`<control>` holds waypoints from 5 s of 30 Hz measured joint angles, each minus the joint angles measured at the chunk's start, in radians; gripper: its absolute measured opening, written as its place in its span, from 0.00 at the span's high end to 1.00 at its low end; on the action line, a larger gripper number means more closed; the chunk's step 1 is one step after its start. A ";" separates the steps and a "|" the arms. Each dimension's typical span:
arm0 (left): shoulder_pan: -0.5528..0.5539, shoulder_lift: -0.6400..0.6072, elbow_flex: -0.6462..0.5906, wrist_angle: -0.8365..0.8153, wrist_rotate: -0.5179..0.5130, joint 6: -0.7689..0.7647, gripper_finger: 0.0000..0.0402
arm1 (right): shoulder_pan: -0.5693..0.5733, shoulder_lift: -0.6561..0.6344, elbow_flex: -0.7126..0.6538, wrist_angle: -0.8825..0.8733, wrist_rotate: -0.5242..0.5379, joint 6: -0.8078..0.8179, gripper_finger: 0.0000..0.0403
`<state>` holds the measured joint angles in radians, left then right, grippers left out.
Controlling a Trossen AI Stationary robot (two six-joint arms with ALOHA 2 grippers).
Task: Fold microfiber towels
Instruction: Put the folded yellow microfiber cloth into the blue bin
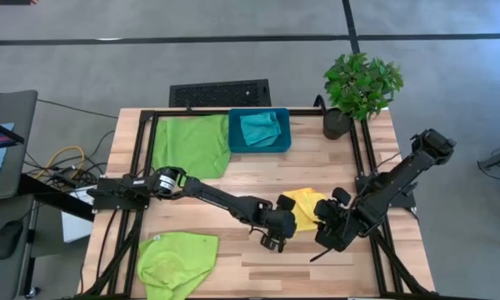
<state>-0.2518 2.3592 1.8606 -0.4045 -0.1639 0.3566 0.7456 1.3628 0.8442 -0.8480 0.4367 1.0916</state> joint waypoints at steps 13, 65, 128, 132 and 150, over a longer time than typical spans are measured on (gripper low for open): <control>-0.010 0.056 0.004 0.058 -0.064 0.054 0.55 | 0.000 0.000 0.000 0.008 0.000 0.000 0.45; 0.047 0.052 0.135 -0.119 0.074 -0.092 1.00 | -0.058 0.347 0.004 0.131 -0.049 -0.385 0.47; 0.108 -0.565 -0.300 -0.383 -0.300 -0.341 1.00 | -0.475 0.126 0.345 0.013 0.104 -1.061 0.98; 0.144 -0.593 -0.360 -0.380 -0.356 -0.371 1.00 | -0.592 0.159 0.345 0.097 0.043 -1.189 0.98; 0.422 -0.597 -0.437 -0.199 -0.412 -0.283 1.00 | -0.942 0.197 0.344 0.312 -0.076 -1.415 0.98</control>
<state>0.1706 1.7626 1.4235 -0.6035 -0.5761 0.0734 -0.1969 1.5597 1.1885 -0.5358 0.3611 -0.3236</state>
